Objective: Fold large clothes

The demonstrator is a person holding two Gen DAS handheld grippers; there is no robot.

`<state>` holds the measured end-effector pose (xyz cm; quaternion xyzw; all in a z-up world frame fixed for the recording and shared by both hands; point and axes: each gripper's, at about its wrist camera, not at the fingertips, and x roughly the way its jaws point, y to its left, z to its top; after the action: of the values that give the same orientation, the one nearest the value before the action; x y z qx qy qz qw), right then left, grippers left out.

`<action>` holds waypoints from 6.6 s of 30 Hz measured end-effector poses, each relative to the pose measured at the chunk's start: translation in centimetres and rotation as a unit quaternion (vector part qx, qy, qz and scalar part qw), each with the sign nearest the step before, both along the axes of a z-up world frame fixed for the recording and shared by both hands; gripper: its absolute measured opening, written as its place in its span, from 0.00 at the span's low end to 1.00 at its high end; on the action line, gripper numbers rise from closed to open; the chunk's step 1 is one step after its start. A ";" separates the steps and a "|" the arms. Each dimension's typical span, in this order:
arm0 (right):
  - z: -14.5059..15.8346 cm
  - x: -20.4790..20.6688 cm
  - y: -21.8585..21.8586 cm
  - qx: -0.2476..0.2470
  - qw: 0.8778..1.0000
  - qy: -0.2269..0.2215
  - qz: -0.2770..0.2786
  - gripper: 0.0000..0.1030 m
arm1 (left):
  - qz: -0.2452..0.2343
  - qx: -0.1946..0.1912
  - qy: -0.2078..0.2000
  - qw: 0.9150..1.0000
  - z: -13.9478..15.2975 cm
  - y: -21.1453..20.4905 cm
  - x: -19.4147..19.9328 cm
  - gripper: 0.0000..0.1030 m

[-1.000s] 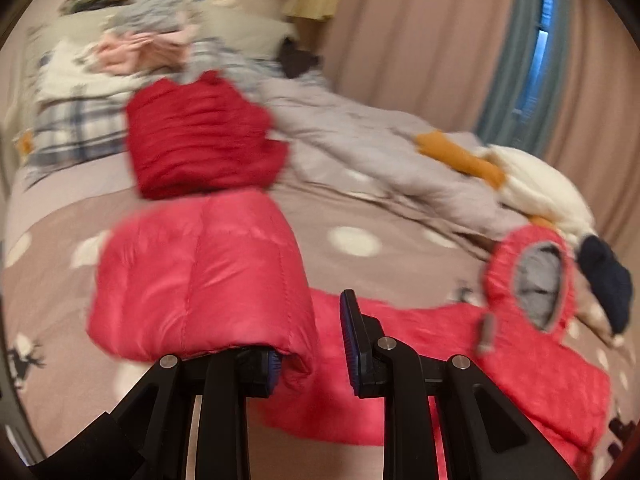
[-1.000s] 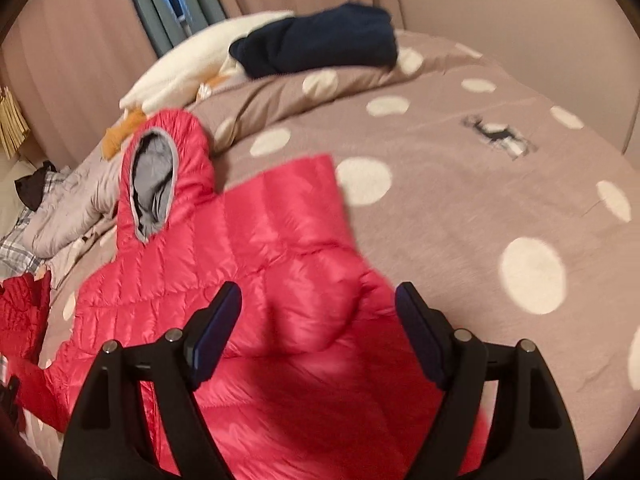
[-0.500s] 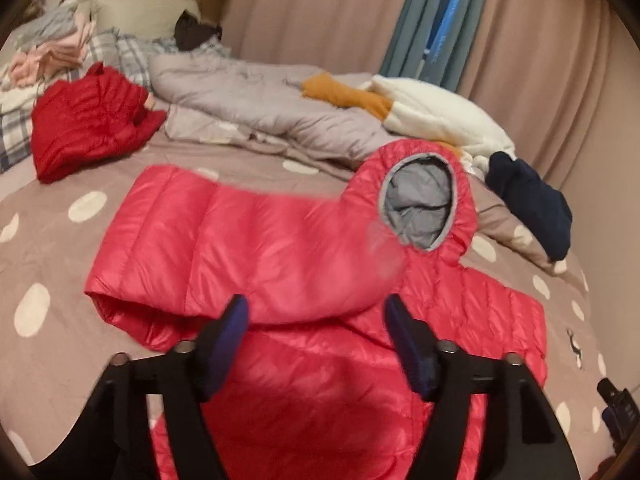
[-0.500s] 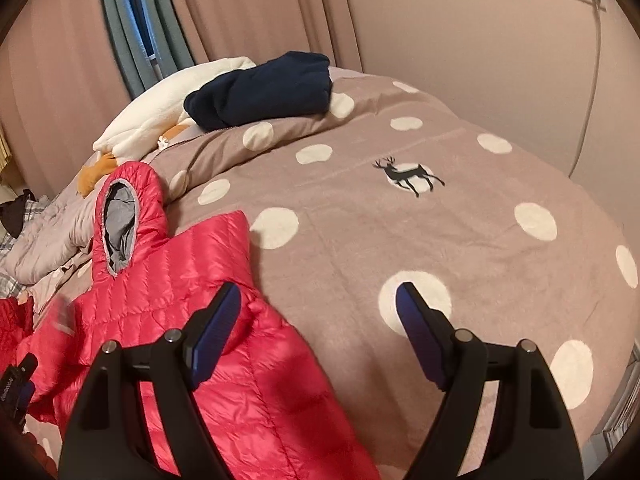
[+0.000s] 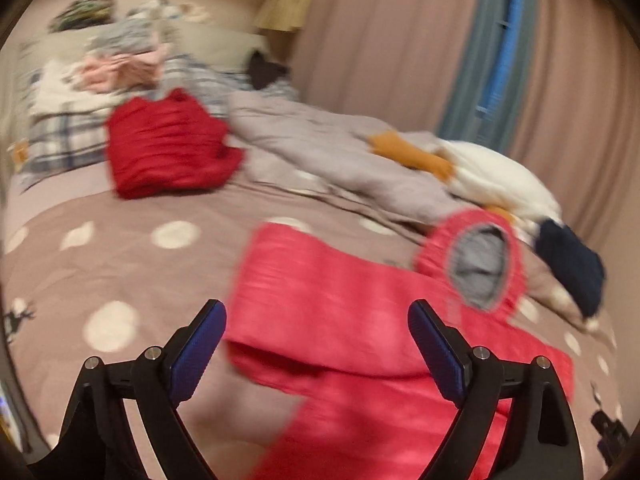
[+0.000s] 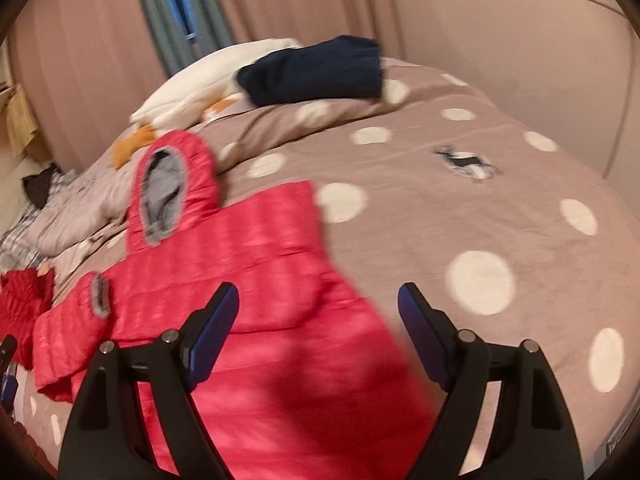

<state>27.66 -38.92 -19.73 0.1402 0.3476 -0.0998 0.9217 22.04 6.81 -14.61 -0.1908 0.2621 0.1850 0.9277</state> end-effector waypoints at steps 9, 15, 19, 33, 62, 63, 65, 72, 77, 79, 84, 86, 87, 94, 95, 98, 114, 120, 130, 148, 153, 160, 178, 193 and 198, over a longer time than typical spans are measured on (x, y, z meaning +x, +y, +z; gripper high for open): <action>0.3 4.1 12.3 -0.003 0.993 0.006 0.117 0.82 | 0.106 -0.043 0.025 0.993 -3.2 8.5 -1.6 0.89; -0.3 7.5 19.6 0.037 0.980 0.016 0.193 0.97 | 0.130 -0.061 0.049 0.988 -4.8 10.9 -2.0 0.89; -3.0 10.3 23.4 0.080 0.972 0.060 0.212 0.97 | 0.142 -0.074 0.056 0.986 -5.5 12.2 -2.3 0.89; -5.1 11.0 25.1 -0.008 0.978 0.024 0.207 0.13 | 0.143 -0.074 0.067 0.985 -6.0 12.5 -1.8 0.89; -5.0 7.4 1.0 0.002 0.998 0.035 0.044 0.60 | 0.020 -0.001 0.084 0.996 -6.0 2.9 2.2 0.89; -4.6 7.3 1.1 -0.004 0.998 0.037 0.046 0.62 | 0.015 -0.004 0.076 0.997 -5.7 2.7 2.1 0.89; -3.4 6.8 1.0 -0.014 0.998 0.027 0.048 0.69 | 0.003 0.005 0.059 0.998 -4.8 2.0 1.9 0.89; 0.0 5.0 0.0 -0.020 0.997 -0.061 0.038 0.91 | -0.045 0.074 0.023 0.996 -4.2 -1.5 2.8 0.89; -2.7 6.2 1.0 -0.022 0.996 -0.040 0.071 0.72 | -0.087 0.113 0.037 0.989 -6.2 -4.2 4.9 0.66; -4.1 6.9 1.5 -0.042 0.996 -0.024 0.073 0.61 | -0.093 0.117 0.054 0.987 -7.3 -4.7 5.6 0.58; -7.4 7.9 1.8 -0.056 0.995 -0.005 0.085 0.57 | -0.102 0.123 0.096 0.982 -9.9 -5.6 7.2 0.57; -7.9 8.3 1.4 -0.047 0.995 0.005 0.084 0.58 | -0.105 0.115 0.119 0.981 -10.9 -5.6 8.0 0.58; -8.1 8.4 1.2 -0.044 0.995 0.007 0.084 0.58 | -0.103 0.115 0.124 0.980 -11.1 -5.6 8.0 0.61; -8.7 9.0 2.1 -0.072 0.993 0.026 0.085 0.63 | -0.085 0.129 0.140 0.978 -11.4 -5.7 8.1 0.73; -8.7 9.0 2.0 -0.071 0.993 0.028 0.086 0.64 | -0.082 0.127 0.141 0.978 -11.5 -5.6 8.1 0.75; -8.7 9.0 2.1 -0.071 0.993 0.029 0.086 0.64 | -0.082 0.113 0.140 0.980 -11.6 -5.2 8.2 0.77; -8.8 9.3 2.9 -0.110 0.990 0.038 0.074 0.70 | -0.084 0.043 0.129 0.987 -12.0 -3.7 8.3 0.83; -8.8 9.3 2.9 -0.106 0.991 0.037 0.073 0.70 | -0.067 0.043 0.138 0.987 -12.1 -3.2 8.2 0.94; -8.8 9.3 2.9 -0.108 0.991 0.037 0.073 0.71 | -0.083 0.067 0.054 0.993 -8.2 -4.2 4.7 0.61; -8.8 9.3 2.8 -0.102 0.991 0.035 0.074 0.72 | -0.159 0.101 0.113 0.976 -11.3 -8.0 6.8 0.65; -8.8 9.3 2.9 -0.101 0.992 0.034 0.073 0.72 | -0.116 0.058 0.133 0.983 -11.7 -5.6 6.9 0.99; -8.3 9.1 3.0 -0.101 0.991 0.041 0.080 0.75 | -0.114 -0.005 0.080 0.990 -9.9 -3.0 4.1 0.90; 2.2 14.1 9.9 -0.246 0.963 -0.014 0.110 0.95 | 0.148 0.053 0.041 0.987 -5.2 5.4 0.8 0.43; -0.7 31.0 13.4 -0.138 0.986 0.025 0.089 0.96 | 0.186 0.057 0.128 0.972 -9.7 11.1 3.4 0.43; -2.4 33.8 12.9 -0.143 0.985 0.029 0.087 0.96 | 0.174 0.045 0.157 0.971 -11.2 12.5 4.8 0.43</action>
<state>61.42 -25.99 -22.09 -0.0270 0.3673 -0.0723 0.9269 26.83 19.29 -25.76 -0.1600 0.3588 0.3829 0.8361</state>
